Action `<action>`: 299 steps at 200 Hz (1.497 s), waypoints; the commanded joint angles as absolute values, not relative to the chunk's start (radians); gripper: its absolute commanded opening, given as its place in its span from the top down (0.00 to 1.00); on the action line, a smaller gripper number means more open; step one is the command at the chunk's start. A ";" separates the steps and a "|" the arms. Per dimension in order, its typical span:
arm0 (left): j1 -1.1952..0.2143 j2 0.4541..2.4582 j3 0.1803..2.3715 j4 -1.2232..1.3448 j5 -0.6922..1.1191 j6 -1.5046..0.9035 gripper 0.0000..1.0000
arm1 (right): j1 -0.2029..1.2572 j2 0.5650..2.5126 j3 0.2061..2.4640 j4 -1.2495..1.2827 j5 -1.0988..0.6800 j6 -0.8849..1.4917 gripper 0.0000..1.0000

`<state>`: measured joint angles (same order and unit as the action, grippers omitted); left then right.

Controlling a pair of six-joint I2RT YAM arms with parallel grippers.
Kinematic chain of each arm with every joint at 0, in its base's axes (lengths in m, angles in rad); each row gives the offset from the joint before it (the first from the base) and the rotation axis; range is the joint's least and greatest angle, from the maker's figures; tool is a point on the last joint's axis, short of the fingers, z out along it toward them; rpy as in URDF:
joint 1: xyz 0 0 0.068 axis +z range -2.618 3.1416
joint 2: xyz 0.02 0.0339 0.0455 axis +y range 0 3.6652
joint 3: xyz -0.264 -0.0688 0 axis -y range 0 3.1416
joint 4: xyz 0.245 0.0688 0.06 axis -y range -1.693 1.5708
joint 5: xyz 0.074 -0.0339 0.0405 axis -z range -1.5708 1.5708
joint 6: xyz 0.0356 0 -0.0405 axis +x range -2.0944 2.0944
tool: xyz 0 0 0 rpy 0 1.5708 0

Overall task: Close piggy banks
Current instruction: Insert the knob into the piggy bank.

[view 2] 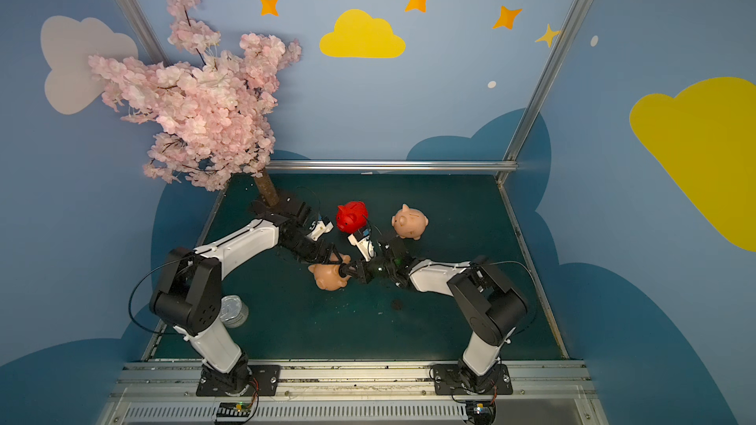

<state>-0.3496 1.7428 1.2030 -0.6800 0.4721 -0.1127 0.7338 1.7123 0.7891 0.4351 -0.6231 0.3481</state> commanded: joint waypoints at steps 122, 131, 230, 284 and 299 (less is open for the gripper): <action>-0.360 1.789 1.197 -0.746 0.477 -0.106 0.13 | 0.733 1.769 0.844 0.396 -0.572 0.398 0.97; -0.361 1.789 1.195 -0.744 0.477 -0.107 0.13 | 0.733 1.770 0.844 0.397 -0.568 0.400 0.98; -0.359 1.789 1.181 -0.736 0.460 -0.112 0.13 | 0.730 1.734 0.823 0.407 -0.551 0.393 1.00; -0.361 1.787 1.183 -0.741 0.439 -0.109 0.13 | 0.726 1.695 0.789 0.405 -0.532 0.381 1.00; -0.359 1.787 1.183 -0.742 0.436 -0.110 0.13 | 0.723 1.687 0.781 0.414 -0.528 0.386 1.00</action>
